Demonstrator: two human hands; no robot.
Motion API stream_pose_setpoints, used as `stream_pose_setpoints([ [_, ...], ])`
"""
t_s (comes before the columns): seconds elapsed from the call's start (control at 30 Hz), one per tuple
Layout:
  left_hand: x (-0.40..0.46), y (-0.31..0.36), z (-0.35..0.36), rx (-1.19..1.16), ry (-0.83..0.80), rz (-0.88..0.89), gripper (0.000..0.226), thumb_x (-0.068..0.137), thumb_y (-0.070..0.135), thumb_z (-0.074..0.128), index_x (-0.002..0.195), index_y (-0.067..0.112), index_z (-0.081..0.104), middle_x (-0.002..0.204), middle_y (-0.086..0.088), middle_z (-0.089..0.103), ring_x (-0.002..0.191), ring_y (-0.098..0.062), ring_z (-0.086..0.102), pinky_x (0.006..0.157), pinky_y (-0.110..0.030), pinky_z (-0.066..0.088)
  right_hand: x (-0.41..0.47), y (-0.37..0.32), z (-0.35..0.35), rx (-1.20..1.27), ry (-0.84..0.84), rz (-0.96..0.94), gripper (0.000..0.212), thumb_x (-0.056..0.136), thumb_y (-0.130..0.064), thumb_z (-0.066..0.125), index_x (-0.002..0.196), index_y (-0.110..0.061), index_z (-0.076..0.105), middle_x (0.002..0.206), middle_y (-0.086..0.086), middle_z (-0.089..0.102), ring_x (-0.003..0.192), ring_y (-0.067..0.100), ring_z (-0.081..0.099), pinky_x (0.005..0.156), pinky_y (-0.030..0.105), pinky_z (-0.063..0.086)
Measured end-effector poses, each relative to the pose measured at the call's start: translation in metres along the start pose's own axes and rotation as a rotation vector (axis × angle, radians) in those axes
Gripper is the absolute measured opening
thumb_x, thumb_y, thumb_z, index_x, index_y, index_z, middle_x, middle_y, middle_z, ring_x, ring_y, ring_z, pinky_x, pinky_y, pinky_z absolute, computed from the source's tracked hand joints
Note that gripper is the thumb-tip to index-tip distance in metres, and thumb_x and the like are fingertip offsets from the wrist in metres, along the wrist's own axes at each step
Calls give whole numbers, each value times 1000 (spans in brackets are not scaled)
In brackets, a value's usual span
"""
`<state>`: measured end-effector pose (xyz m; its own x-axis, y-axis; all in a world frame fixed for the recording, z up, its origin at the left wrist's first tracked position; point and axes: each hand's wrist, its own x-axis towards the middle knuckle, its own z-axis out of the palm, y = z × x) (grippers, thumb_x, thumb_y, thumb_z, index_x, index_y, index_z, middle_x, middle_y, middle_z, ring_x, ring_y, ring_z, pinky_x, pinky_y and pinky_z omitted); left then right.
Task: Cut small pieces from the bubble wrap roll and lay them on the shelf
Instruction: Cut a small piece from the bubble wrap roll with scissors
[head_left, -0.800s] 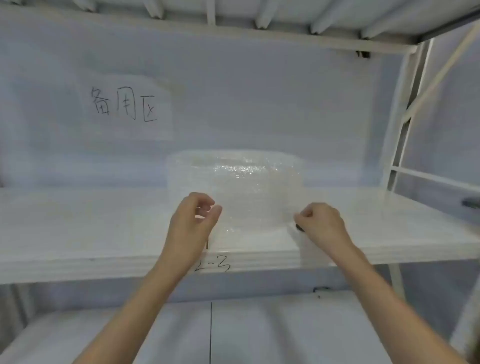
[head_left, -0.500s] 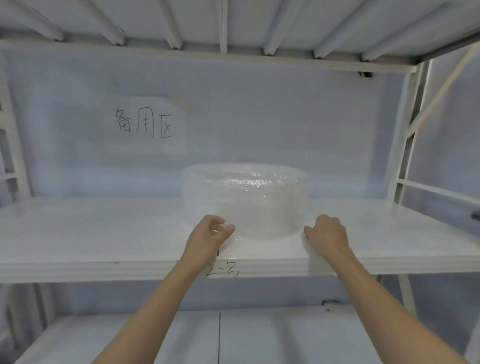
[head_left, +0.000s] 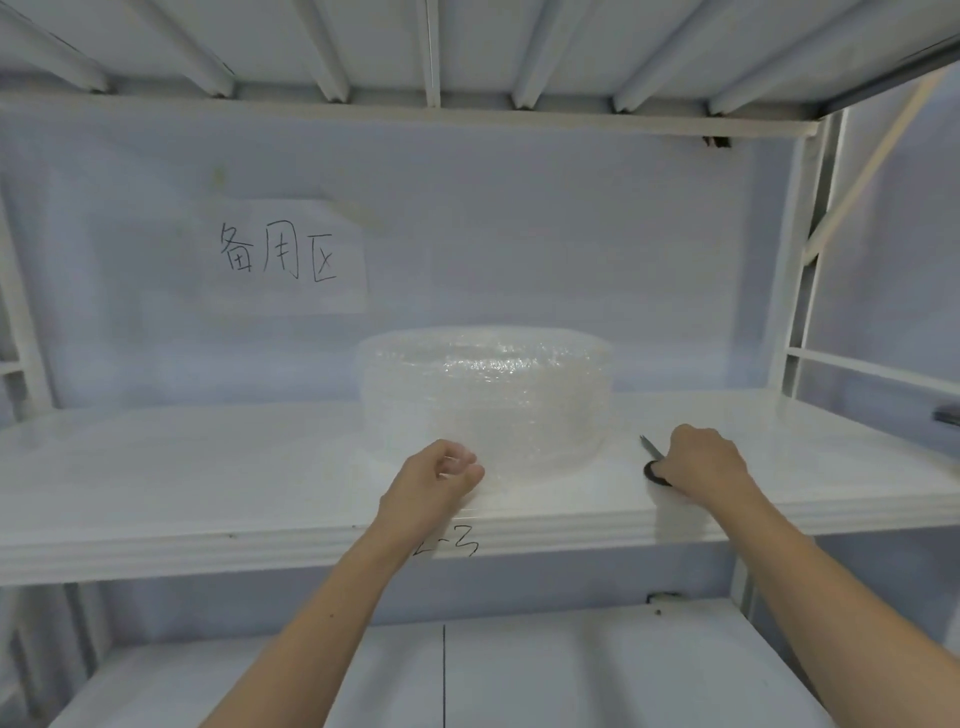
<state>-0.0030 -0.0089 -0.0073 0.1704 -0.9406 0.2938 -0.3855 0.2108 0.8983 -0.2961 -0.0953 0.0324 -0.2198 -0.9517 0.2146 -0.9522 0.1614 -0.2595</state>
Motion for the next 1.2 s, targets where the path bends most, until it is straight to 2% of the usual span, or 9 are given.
stream_pose_setpoints([
  [0.1, 1, -1, -1, -12, 9, 6, 32, 60, 61, 66, 86, 43, 69, 89, 21, 71, 89, -13, 66, 101, -54, 47, 2, 0, -6, -92, -80, 2, 35, 90, -46, 57, 90, -11, 49, 104, 12, 55, 105, 31, 46, 74, 33, 39],
  [0.23, -1, -1, -4, -48, 1, 45, 14, 78, 42, 71, 88, 32, 72, 91, 12, 71, 85, -12, 65, 87, -40, 52, -5, 6, -29, 50, -136, -64, 39, 91, -42, 60, 80, -5, 50, 64, 5, 54, 69, 27, 56, 63, 30, 40],
  [0.33, -4, -3, -7, -17, 2, 64, 8, 85, 31, 67, 87, 26, 72, 89, 5, 70, 77, -13, 63, 79, -37, 54, -30, 14, -43, 705, -171, -46, 34, 90, -24, 64, 67, -1, 57, 57, 12, 63, 46, 17, 59, 51, 25, 47],
  [0.43, -9, -2, -8, 16, 15, 67, 12, 82, 30, 64, 82, 21, 71, 76, 7, 69, 62, -9, 60, 72, -35, 51, -73, 11, -40, 1417, -447, -51, 26, 92, -14, 65, 88, 12, 67, 83, 20, 70, 76, 22, 71, 65, 25, 63],
  [0.5, -10, -2, -11, 3, -4, 59, 10, 85, 23, 65, 84, 17, 72, 71, 8, 68, 62, -9, 60, 73, -33, 51, -102, 1, -27, 1601, -620, -54, 22, 91, -10, 62, 89, 11, 67, 81, 17, 71, 73, 21, 70, 64, 24, 62],
  [0.67, -13, -3, -21, -12, -73, 82, 4, 87, 8, 69, 88, 9, 73, 68, 9, 68, 66, -10, 65, 73, -24, 54, -153, -38, 25, 1601, -965, -128, 17, 74, -10, 69, 83, 4, 65, 77, 14, 68, 54, 19, 63, 48, 28, 55],
  [0.87, -12, -4, -23, -74, -86, 89, 6, 88, 12, 71, 86, 7, 73, 74, -3, 74, 64, -9, 63, 66, -19, 51, -167, -55, 68, 1593, -1037, -171, 14, 77, -8, 77, 82, -2, 65, 78, 9, 60, 54, 16, 60, 50, 27, 53],
  [1.07, -8, -4, -27, -91, -91, 71, 10, 89, 19, 71, 88, 10, 74, 78, -3, 77, 64, -9, 59, 66, -19, 51, -168, -56, 84, 1489, -1149, -156, 40, 73, -50, 66, 69, -13, 53, 72, 3, 56, 56, 20, 54, 47, 29, 46],
  [1.2, -8, -3, -26, -109, -85, 60, 10, 89, 20, 71, 87, 10, 74, 74, 1, 76, 61, -8, 57, 66, -19, 50, -171, -56, 93, 1443, -1215, -188, 61, 53, -64, 76, 69, -11, 50, 71, 3, 58, 57, 22, 56, 46, 29, 49],
])
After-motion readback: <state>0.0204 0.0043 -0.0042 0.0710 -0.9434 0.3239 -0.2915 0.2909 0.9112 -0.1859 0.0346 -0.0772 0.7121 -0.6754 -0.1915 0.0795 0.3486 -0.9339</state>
